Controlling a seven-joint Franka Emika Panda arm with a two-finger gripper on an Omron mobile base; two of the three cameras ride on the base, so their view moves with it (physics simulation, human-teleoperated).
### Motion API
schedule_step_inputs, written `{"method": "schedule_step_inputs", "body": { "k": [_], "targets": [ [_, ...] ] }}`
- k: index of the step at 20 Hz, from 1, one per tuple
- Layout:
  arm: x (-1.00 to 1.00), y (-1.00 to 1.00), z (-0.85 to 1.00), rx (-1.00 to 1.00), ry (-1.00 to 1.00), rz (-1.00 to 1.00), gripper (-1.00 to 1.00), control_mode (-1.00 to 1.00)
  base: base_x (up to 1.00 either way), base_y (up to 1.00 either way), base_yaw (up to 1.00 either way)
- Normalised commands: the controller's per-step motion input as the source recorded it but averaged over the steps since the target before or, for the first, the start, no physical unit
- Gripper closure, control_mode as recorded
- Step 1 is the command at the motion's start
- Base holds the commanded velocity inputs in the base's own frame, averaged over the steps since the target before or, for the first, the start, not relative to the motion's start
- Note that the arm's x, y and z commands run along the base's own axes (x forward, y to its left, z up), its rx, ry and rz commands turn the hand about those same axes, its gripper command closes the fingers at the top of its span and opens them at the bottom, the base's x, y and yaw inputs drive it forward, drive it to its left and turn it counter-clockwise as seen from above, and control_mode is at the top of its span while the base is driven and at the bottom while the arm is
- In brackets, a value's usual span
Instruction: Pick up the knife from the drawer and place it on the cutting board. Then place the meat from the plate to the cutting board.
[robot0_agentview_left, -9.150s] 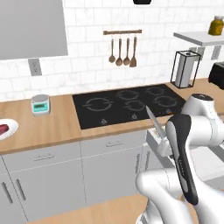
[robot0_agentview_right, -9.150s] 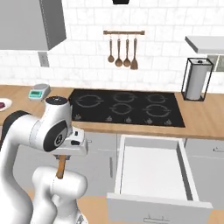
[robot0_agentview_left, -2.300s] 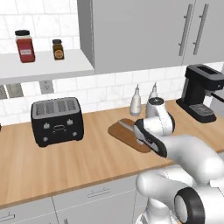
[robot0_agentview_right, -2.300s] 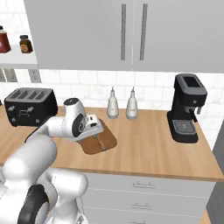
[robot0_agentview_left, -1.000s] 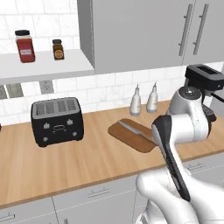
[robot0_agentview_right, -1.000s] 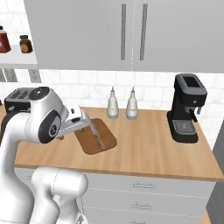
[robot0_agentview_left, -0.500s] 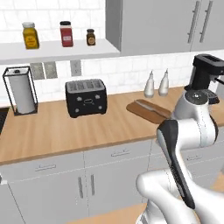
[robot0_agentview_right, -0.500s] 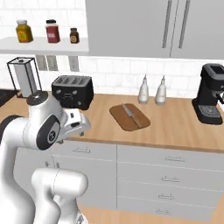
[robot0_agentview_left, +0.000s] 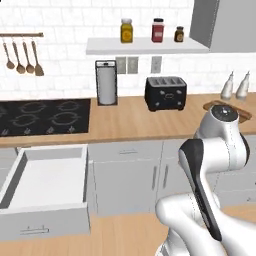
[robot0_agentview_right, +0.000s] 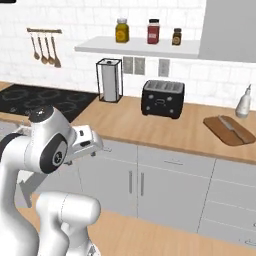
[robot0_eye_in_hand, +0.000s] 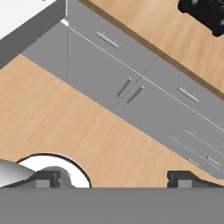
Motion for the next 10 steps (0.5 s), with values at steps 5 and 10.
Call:
{"method": "schedule_step_inputs", "body": {
  "k": [5,10],
  "targets": [
    [0.0,0.0,0.0,0.0,0.0,0.0,-1.0,1.0,-0.02,1.0,0.15],
    [0.0,0.0,0.0,0.0,0.0,0.0,-1.0,1.0,0.03,1.0,0.03]
  ]
}}
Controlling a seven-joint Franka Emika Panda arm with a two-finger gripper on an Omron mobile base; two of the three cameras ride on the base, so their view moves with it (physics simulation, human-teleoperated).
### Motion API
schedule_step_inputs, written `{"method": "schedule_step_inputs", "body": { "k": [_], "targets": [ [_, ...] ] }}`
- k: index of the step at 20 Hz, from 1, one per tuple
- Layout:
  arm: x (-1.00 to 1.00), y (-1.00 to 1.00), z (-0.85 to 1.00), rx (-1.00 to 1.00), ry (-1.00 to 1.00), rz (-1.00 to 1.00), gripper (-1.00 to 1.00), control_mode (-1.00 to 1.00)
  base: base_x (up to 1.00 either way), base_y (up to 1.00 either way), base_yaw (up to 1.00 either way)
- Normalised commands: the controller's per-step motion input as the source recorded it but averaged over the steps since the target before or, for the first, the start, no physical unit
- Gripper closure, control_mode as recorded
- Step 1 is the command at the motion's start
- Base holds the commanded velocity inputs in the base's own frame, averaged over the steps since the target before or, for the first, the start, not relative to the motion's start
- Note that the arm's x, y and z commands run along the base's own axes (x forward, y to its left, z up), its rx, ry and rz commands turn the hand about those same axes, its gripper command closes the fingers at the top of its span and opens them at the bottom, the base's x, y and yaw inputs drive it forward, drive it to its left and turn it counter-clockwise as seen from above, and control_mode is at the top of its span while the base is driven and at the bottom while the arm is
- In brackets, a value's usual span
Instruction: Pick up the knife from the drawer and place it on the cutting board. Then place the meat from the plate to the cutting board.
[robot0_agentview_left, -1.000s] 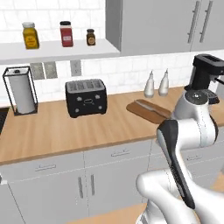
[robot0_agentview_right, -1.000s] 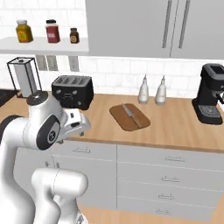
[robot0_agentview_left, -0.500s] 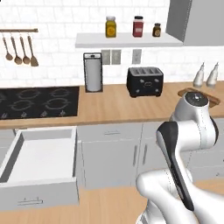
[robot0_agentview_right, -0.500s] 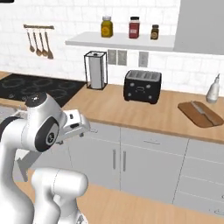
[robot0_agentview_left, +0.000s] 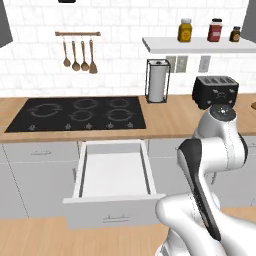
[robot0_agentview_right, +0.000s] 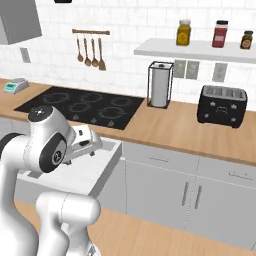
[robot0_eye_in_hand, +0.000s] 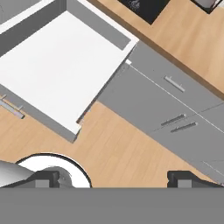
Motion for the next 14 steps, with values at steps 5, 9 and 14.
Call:
{"method": "schedule_step_inputs", "body": {
  "k": [5,9,14],
  "targets": [
    [0.0,0.0,0.0,0.0,0.0,0.0,-1.0,1.0,-0.4,1.0,0.03],
    [0.0,0.0,0.0,0.0,0.0,0.0,-1.0,1.0,-0.18,1.0,0.01],
    [0.0,0.0,0.0,0.0,0.0,0.0,-1.0,1.0,-0.04,1.0,0.0]
  ]
}}
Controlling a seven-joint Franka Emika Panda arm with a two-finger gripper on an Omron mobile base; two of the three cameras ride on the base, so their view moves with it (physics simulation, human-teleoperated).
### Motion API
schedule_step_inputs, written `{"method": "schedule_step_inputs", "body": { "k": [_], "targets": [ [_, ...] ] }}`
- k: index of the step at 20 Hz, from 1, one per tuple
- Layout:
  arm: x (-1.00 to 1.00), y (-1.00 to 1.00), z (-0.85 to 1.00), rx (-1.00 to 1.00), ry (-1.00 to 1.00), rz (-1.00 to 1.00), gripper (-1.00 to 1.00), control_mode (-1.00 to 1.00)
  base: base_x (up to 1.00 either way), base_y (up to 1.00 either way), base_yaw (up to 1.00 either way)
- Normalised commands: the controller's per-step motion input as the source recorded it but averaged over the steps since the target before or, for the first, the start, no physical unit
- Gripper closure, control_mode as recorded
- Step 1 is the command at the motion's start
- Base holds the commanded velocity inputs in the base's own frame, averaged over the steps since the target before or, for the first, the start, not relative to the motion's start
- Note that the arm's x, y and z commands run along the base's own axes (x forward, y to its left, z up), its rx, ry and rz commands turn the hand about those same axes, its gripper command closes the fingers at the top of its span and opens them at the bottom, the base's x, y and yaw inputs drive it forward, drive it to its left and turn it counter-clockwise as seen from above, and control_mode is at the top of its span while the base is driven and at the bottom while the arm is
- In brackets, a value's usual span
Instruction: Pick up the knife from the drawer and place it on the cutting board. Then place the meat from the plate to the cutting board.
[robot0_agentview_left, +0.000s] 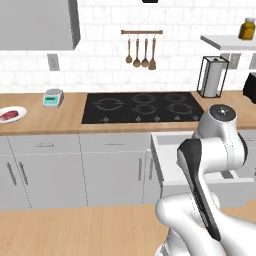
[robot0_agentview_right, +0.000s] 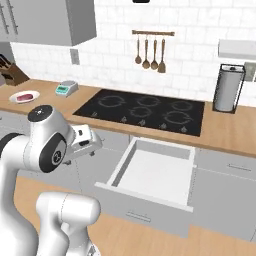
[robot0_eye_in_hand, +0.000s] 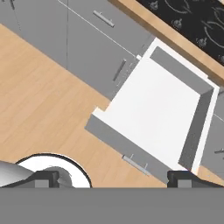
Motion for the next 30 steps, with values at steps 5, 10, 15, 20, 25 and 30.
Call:
{"method": "schedule_step_inputs", "body": {
  "k": [5,10,15,20,25,30],
  "targets": [
    [0.0,0.0,0.0,0.0,0.0,0.0,-1.0,1.0,0.0,1.0,0.0],
    [0.0,0.0,0.0,0.0,0.0,0.0,-1.0,1.0,0.11,1.0,0.0],
    [0.0,0.0,0.0,0.0,0.0,0.0,-1.0,1.0,0.46,1.0,-0.03],
    [0.0,0.0,0.0,0.0,0.0,0.0,-1.0,1.0,0.69,1.0,-0.15],
    [0.0,0.0,0.0,0.0,0.0,0.0,-1.0,1.0,0.71,1.0,-0.19],
    [0.0,0.0,0.0,0.0,0.0,0.0,-1.0,1.0,0.73,0.84,-0.22]
  ]
}}
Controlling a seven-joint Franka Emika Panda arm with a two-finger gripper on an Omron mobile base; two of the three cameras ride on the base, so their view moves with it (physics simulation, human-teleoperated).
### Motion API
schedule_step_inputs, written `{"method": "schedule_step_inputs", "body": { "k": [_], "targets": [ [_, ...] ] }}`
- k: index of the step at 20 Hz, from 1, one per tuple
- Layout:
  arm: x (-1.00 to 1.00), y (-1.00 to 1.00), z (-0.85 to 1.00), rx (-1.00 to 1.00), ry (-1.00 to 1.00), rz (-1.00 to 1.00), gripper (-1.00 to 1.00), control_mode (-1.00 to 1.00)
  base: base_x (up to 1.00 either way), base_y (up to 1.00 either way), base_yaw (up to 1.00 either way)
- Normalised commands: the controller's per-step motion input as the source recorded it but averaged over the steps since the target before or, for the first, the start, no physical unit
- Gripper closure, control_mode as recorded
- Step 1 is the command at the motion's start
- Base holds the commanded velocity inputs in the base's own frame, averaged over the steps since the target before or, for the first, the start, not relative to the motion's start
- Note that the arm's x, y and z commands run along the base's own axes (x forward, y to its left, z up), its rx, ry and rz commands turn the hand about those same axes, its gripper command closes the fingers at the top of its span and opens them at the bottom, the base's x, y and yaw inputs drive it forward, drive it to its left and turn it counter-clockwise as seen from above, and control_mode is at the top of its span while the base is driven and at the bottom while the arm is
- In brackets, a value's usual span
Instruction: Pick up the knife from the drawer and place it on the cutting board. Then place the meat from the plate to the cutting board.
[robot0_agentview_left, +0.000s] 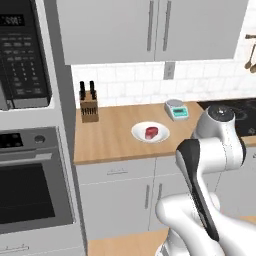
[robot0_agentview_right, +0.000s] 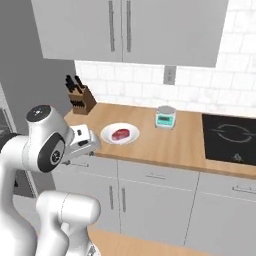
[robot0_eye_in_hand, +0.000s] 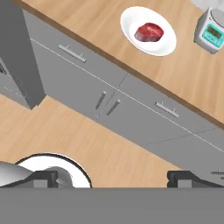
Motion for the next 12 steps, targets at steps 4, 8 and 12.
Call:
{"method": "schedule_step_inputs", "body": {
  "k": [4,8,12],
  "targets": [
    [0.0,0.0,0.0,0.0,0.0,0.0,-1.0,1.0,0.59,0.49,-0.19],
    [0.0,0.0,0.0,0.0,0.0,0.0,-1.0,1.0,0.56,0.3,-0.13],
    [0.0,0.0,0.0,0.0,0.0,0.0,-1.0,1.0,0.38,0.0,-0.08]
  ]
}}
